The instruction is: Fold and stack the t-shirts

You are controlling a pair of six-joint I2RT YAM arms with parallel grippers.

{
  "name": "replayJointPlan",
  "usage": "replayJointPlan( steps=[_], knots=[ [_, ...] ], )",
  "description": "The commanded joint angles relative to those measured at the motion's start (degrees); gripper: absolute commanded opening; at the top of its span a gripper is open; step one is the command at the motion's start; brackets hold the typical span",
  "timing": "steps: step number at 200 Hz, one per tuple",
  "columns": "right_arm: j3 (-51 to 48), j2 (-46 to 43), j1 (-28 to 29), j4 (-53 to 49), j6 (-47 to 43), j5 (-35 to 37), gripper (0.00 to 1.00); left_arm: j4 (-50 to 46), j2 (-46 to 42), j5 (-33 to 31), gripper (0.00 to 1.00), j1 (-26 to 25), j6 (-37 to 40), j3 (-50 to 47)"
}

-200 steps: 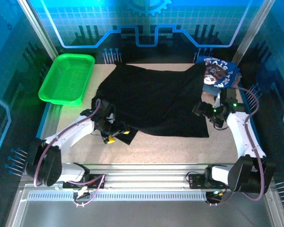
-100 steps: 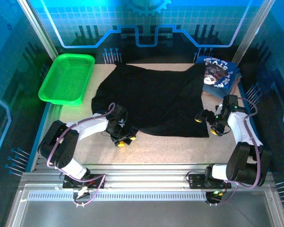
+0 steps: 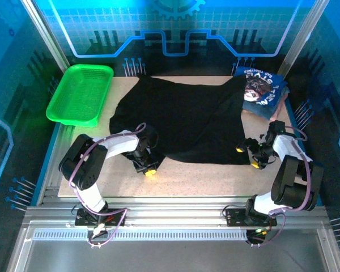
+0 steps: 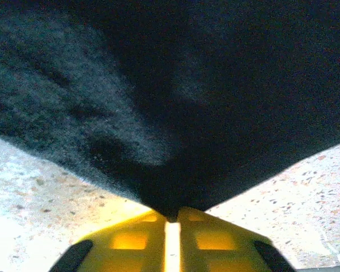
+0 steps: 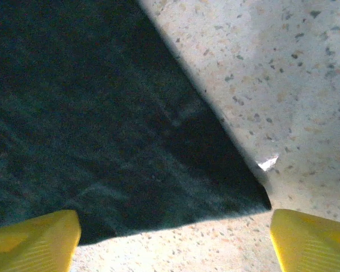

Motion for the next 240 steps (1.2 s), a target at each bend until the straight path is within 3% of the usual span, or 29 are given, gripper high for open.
replayJointPlan(
  steps=[1, 11, 57, 95, 127, 138, 177, 240],
  knots=[
    [-0.11, 2.16, -0.54, 0.99, 0.47, -1.5, 0.84, 7.41, 0.4, -2.22, 0.04, -0.61, 1.7, 1.97],
    [-0.34, 2.47, -0.7, 0.31, 0.31, -0.42, 0.82, 7.02, -0.66, -2.58, 0.0, -0.61, 1.84, 2.0],
    [-2.29, 1.03, -1.43, 0.23, 0.16, 0.73, 0.75, 5.82, -8.58, -3.71, 0.0, -0.09, 1.33, 0.63],
    [-2.23, 5.83, -0.89, 4.96, 2.53, 1.08, 0.52, 2.63, -17.47, -4.84, 0.0, 1.98, 0.77, -0.28],
    [1.27, 8.12, -0.46, 5.7, 4.72, 0.82, 0.2, -2.94, -26.59, -5.7, 0.0, 5.74, 2.43, 0.02],
    [2.43, 7.59, -0.37, 4.85, 4.75, 1.08, 0.13, -5.11, -29.86, -6.06, 0.0, 7.17, 3.07, 0.39],
    [6.23, 3.98, -0.92, -0.61, 3.87, 0.98, 0.13, -11.95, -38.62, -6.43, 0.0, 11.78, 5.67, 0.83],
    [7.83, 0.44, -2.28, -5.91, 2.73, -1.13, 0.13, -17.62, -48.07, -8.73, 0.0, 14.57, 6.87, -1.08]
  ],
)
